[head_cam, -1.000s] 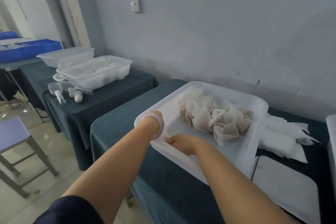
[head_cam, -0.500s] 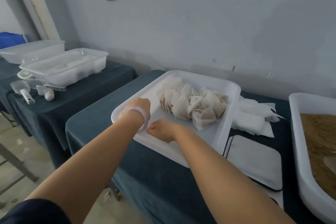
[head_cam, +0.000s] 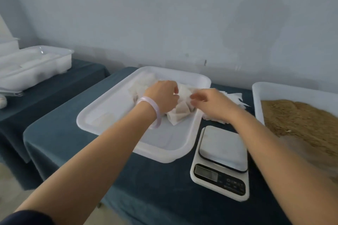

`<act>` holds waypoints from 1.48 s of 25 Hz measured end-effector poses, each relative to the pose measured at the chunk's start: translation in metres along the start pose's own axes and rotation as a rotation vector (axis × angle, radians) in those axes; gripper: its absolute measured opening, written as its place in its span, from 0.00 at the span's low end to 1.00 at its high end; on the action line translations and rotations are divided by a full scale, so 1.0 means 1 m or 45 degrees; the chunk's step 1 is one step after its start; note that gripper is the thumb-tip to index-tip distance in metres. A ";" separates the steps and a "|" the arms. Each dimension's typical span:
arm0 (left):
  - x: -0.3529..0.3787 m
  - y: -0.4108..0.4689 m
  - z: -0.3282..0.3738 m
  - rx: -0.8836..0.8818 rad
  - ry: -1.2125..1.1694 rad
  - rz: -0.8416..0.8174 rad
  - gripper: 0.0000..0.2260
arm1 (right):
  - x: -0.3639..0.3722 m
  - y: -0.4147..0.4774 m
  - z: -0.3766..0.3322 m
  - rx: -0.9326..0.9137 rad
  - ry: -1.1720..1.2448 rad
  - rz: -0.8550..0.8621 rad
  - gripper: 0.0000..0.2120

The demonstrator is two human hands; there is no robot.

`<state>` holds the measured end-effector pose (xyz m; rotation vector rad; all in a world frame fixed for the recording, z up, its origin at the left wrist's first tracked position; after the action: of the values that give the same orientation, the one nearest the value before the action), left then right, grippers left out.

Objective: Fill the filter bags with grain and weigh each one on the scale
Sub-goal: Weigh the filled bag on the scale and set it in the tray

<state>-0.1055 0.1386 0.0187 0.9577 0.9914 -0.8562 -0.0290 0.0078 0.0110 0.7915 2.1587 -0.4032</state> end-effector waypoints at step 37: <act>0.071 0.008 0.088 0.265 0.341 -0.213 0.11 | -0.095 -0.112 0.195 0.669 -0.335 0.096 0.06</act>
<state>-0.0514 0.0493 -0.0244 1.2011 1.2422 -1.0026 0.0560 -0.2155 -0.0387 1.0342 1.7868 -1.0010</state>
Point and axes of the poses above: each hand's wrist, its own y-axis towards the middle knuckle, its own x-axis out of the palm, z = x × y, the point moved 5 cm from there along y, towards the middle knuckle, and after that the axes turned 8 degrees about x, right-handed, at the moved point
